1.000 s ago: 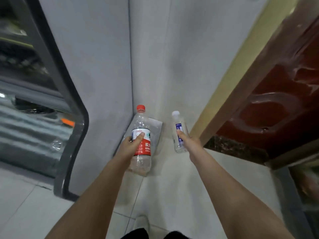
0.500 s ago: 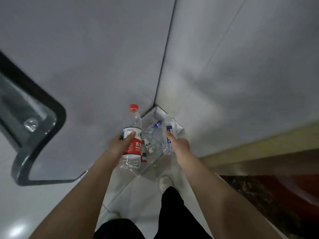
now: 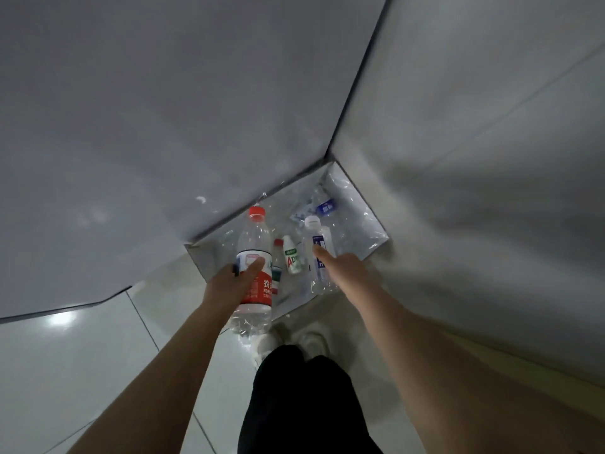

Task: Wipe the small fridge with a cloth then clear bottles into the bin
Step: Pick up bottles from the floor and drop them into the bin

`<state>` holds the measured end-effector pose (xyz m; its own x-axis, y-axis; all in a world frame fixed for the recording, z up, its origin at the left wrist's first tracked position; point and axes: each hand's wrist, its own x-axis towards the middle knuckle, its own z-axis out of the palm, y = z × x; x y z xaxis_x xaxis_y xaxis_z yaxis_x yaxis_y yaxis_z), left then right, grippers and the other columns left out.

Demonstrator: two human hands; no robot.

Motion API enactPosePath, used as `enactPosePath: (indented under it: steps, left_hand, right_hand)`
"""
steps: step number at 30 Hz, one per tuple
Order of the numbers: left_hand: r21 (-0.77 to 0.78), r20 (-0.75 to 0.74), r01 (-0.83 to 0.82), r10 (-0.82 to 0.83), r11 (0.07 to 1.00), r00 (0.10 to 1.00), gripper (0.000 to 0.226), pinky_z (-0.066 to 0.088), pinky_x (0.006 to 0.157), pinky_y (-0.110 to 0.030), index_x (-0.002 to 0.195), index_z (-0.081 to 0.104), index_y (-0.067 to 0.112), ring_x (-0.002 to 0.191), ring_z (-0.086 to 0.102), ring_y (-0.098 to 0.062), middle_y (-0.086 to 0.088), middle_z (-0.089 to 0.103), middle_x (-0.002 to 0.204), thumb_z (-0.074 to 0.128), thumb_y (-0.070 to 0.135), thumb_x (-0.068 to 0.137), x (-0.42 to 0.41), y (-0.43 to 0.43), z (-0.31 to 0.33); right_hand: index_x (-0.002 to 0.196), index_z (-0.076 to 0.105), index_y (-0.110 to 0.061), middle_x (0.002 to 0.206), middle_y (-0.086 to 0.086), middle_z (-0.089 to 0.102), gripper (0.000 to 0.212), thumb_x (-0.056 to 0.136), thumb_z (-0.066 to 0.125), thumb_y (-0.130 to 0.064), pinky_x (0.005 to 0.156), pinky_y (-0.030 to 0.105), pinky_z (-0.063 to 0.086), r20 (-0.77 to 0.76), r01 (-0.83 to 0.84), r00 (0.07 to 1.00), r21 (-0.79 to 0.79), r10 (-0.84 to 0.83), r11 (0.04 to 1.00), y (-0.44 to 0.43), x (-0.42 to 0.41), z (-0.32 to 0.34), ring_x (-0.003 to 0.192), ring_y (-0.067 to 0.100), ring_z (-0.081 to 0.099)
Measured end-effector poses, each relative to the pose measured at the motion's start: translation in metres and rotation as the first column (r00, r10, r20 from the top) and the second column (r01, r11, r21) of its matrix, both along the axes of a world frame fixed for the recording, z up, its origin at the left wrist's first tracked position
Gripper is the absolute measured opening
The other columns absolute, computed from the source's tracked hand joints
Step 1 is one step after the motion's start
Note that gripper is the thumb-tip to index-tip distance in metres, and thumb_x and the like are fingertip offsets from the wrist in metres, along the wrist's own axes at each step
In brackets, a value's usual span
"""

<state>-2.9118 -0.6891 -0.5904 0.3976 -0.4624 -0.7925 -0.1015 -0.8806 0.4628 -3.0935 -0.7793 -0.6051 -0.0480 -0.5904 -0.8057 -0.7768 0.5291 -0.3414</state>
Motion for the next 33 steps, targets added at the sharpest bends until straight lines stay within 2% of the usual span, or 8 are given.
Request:
enactPosePath:
  steps: [3, 7, 11, 16, 20, 25, 29, 33]
  left_hand:
    - [0.041, -0.051, -0.078, 0.08, 0.996, 0.995, 0.05, 0.047, 0.071, -0.03, 0.108, 0.058, 0.007, 0.076, 0.061, -0.022, -0.011, 0.063, 0.094, 0.051, 0.052, 0.088, -0.002, -0.009, -0.069]
    - [0.078, -0.031, -0.109, 0.112, 0.991, 0.993, 0.05, 0.052, 0.087, -0.042, 0.101, 0.057, 0.01, 0.088, 0.066, -0.03, -0.015, 0.066, 0.099, 0.052, 0.056, 0.085, 0.0, -0.012, -0.157]
    - [0.099, -0.06, -0.162, 0.168, 0.982, 0.984, 0.054, 0.051, 0.089, -0.045, 0.108, 0.058, 0.006, 0.09, 0.066, -0.031, -0.015, 0.067, 0.099, 0.056, 0.054, 0.083, 0.003, -0.012, -0.235]
    - [0.106, -0.08, -0.249, 0.258, 0.963, 0.963, 0.053, 0.053, 0.087, -0.044, 0.119, 0.054, 0.007, 0.093, 0.065, -0.03, -0.016, 0.065, 0.112, 0.062, 0.046, 0.083, 0.003, -0.008, -0.307]
    - [0.119, -0.082, -0.28, 0.291, 0.953, 0.953, 0.053, 0.051, 0.075, -0.033, 0.126, 0.046, 0.003, 0.098, 0.063, -0.028, -0.016, 0.06, 0.119, 0.062, 0.035, 0.086, -0.002, -0.003, -0.348]
    - [0.109, -0.065, -0.262, 0.269, 0.959, 0.961, 0.046, 0.047, 0.071, -0.027, 0.122, 0.052, 0.004, 0.095, 0.061, -0.023, -0.015, 0.061, 0.122, 0.061, 0.033, 0.087, -0.007, 0.001, -0.38]
    - [0.126, -0.079, -0.231, 0.242, 0.965, 0.967, 0.046, 0.04, 0.05, -0.012, 0.125, 0.051, 0.003, 0.089, 0.058, -0.019, -0.014, 0.061, 0.121, 0.056, 0.033, 0.091, -0.009, 0.003, -0.385]
    - [0.106, -0.078, -0.205, 0.214, 0.973, 0.974, 0.042, 0.041, 0.048, -0.011, 0.117, 0.058, 0.003, 0.076, 0.058, -0.015, -0.013, 0.065, 0.111, 0.054, 0.036, 0.091, -0.006, 0.007, -0.38]
  right_hand:
    - [0.06, 0.034, -0.018, 0.058, -0.002, 0.04, 0.061, 0.077, 0.043, -0.076, 0.049, 0.027, 0.031, -0.023, -0.124, 0.992, 0.001, 0.124, 0.992, -0.011, 0.008, -0.073, 0.049, 0.013, 0.041]
    - [0.056, 0.035, -0.017, 0.053, -0.002, 0.037, 0.063, 0.08, 0.039, -0.075, 0.062, 0.032, 0.037, -0.07, -0.296, 0.952, 0.021, 0.297, 0.955, -0.022, 0.017, -0.162, 0.046, 0.014, 0.035]
    - [0.06, 0.037, -0.016, 0.053, -0.002, 0.041, 0.061, 0.082, 0.04, -0.072, 0.063, 0.03, 0.04, -0.047, -0.359, 0.931, 0.064, 0.362, 0.931, -0.03, 0.029, -0.231, 0.048, 0.014, 0.041]
    - [0.076, 0.045, -0.01, 0.072, 0.003, 0.05, 0.053, 0.082, 0.055, -0.062, 0.075, 0.033, 0.044, 0.017, -0.355, 0.934, 0.101, 0.356, 0.929, -0.029, 0.037, -0.297, 0.072, 0.019, 0.054]
    - [0.09, 0.053, -0.009, 0.075, 0.004, 0.055, 0.049, 0.081, 0.061, -0.056, 0.069, 0.029, 0.043, 0.008, -0.383, 0.922, 0.163, 0.387, 0.909, -0.025, 0.044, -0.34, 0.067, 0.017, 0.054]
    - [0.117, 0.053, 0.004, 0.109, 0.021, 0.063, 0.065, 0.079, 0.068, -0.047, 0.087, 0.041, 0.053, 0.065, -0.331, 0.943, 0.256, 0.325, 0.908, -0.021, 0.049, -0.371, 0.092, 0.031, 0.065]
    - [0.105, 0.056, -0.003, 0.111, 0.018, 0.062, 0.045, 0.083, 0.067, -0.041, 0.084, 0.038, 0.053, 0.085, -0.355, 0.935, 0.27, 0.345, 0.895, -0.019, 0.047, -0.38, 0.095, 0.03, 0.063]
    - [0.12, 0.051, 0.004, 0.115, 0.019, 0.06, 0.064, 0.085, 0.06, -0.049, 0.08, 0.034, 0.046, 0.052, -0.374, 0.926, 0.276, 0.375, 0.885, -0.017, 0.045, -0.37, 0.1, 0.029, 0.061]
